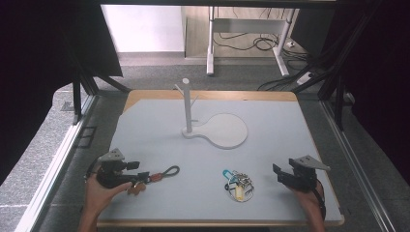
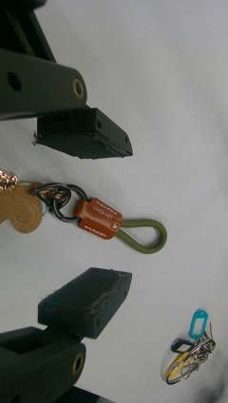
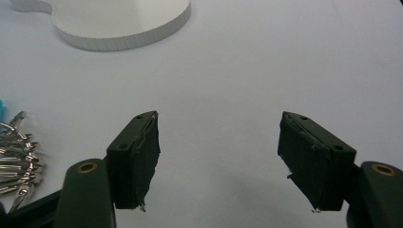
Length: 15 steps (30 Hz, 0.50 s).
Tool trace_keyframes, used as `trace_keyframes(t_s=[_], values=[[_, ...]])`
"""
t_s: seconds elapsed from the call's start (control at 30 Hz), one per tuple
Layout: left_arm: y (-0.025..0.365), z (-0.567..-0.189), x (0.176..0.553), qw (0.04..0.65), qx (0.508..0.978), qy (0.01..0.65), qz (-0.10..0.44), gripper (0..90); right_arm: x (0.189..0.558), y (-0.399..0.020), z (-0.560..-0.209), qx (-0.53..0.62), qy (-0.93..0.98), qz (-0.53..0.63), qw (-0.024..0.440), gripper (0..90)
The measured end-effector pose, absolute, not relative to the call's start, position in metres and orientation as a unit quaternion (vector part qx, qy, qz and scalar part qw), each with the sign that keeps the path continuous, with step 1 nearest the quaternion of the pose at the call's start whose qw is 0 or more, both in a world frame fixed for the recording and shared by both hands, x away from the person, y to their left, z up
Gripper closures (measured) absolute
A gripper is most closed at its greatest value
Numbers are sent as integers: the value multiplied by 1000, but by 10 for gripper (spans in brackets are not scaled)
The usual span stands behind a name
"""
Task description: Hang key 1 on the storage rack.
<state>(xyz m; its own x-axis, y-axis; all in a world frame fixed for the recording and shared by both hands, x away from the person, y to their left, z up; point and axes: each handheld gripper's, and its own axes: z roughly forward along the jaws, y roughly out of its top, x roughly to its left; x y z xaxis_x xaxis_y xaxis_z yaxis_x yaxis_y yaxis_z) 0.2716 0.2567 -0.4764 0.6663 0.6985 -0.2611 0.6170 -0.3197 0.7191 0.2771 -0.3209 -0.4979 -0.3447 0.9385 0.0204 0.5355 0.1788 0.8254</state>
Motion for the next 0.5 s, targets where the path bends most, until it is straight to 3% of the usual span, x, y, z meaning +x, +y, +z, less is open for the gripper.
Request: trace_keyframes(t_s=[0.5], values=[[259, -466, 274, 424, 812, 400, 29, 362, 276, -334, -496, 492, 723, 424, 235, 325]])
